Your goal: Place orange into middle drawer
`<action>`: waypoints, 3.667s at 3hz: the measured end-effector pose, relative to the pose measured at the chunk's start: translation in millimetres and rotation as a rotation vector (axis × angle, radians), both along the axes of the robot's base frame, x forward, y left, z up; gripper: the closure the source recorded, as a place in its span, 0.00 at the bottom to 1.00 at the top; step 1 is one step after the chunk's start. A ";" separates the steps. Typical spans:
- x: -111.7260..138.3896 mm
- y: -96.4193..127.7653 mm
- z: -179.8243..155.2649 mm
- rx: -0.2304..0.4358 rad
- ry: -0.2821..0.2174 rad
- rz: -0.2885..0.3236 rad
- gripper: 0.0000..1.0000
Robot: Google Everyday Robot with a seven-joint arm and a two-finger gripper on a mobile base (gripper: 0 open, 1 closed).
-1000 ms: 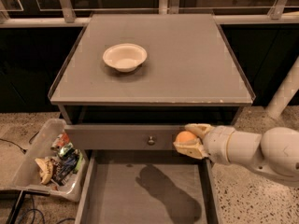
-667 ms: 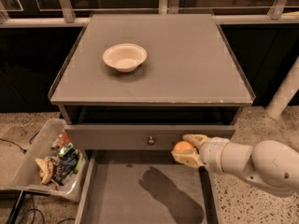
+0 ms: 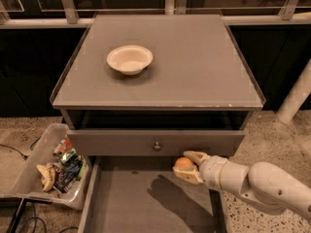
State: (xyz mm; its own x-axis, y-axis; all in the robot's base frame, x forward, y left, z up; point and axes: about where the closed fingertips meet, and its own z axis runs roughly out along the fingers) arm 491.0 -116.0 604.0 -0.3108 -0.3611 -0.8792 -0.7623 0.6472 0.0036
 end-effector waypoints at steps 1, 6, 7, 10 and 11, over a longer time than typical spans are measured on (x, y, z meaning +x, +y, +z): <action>4.9 5.3 -16.3 0.020 0.004 0.000 1.00; 24.1 41.5 -160.9 -0.124 0.021 0.065 1.00; 27.2 40.9 -184.0 -0.169 0.046 0.066 1.00; 30.7 44.8 -229.1 -0.168 0.146 0.075 0.81; 30.7 44.8 -229.1 -0.168 0.146 0.075 0.58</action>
Offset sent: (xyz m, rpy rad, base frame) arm 0.0329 0.0179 -0.0815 0.1323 -0.0344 -0.0037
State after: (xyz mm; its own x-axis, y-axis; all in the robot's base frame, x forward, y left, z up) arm 521.7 -71.2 374.9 -0.3968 -0.5256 -0.7525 -0.8074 0.5898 0.0139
